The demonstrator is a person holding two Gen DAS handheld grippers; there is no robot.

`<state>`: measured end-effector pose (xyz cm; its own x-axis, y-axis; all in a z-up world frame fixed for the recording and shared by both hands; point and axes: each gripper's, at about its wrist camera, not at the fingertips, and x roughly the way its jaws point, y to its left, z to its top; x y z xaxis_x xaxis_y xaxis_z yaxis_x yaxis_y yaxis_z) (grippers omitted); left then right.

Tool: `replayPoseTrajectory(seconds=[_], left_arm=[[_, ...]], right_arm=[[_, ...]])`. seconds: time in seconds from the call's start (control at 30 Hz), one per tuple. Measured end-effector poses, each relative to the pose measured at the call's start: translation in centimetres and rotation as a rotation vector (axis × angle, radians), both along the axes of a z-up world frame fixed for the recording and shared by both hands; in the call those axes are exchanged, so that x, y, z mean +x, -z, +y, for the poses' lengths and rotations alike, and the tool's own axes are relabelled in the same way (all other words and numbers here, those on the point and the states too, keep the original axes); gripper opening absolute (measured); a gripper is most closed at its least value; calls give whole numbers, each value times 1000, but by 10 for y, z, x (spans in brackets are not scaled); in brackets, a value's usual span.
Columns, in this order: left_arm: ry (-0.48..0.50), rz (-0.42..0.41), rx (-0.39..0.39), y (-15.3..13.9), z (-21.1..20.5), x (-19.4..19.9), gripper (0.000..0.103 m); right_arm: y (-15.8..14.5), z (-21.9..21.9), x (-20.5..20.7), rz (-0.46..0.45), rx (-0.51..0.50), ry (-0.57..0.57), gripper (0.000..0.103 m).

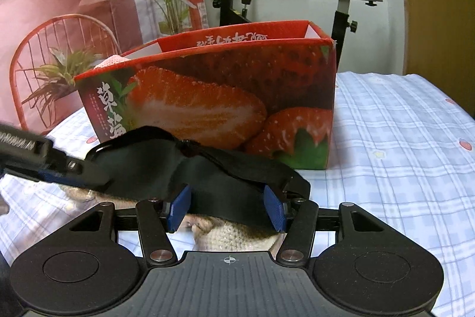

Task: Organize soft objects
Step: 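Lower the left tool onto the black eye mask and grasp it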

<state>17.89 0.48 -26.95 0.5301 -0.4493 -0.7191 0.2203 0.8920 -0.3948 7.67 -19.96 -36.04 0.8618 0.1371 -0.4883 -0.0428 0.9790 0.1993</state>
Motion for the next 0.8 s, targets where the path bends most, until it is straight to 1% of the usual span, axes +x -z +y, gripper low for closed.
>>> replayPoseTrajectory(seconds=[0.03, 0.07, 0.13, 0.33, 0.4, 0.5, 0.57, 0.67, 0.8], left_arm=[[-5, -6, 13, 1, -2, 3, 21], [-14, -18, 40, 0, -3, 3, 16], [-14, -39, 33, -4, -2, 0, 11], [41, -140, 47, -27, -1, -33, 9], [55, -152, 50, -29, 1, -42, 9], [45, -158, 66, -25, 9, -55, 9], [28, -147, 80, -18, 15, -62, 9], [-2, -103, 92, -1, 23, -66, 9], [-57, -57, 73, 12, 36, -65, 9]], right_arm=[[1, -2, 0, -2, -2, -1, 52], [2, -3, -1, -3, 0, -1, 52], [3, -5, -2, -2, 11, 5, 52], [-5, -14, -9, -22, 64, 10, 56], [-7, -16, -13, -34, 72, 19, 56], [-10, -19, -17, -48, 81, 33, 56], [-11, -20, -18, -56, 87, 40, 56], [-11, -19, -19, -58, 92, 37, 56], [-8, -18, -18, -48, 92, 32, 56]])
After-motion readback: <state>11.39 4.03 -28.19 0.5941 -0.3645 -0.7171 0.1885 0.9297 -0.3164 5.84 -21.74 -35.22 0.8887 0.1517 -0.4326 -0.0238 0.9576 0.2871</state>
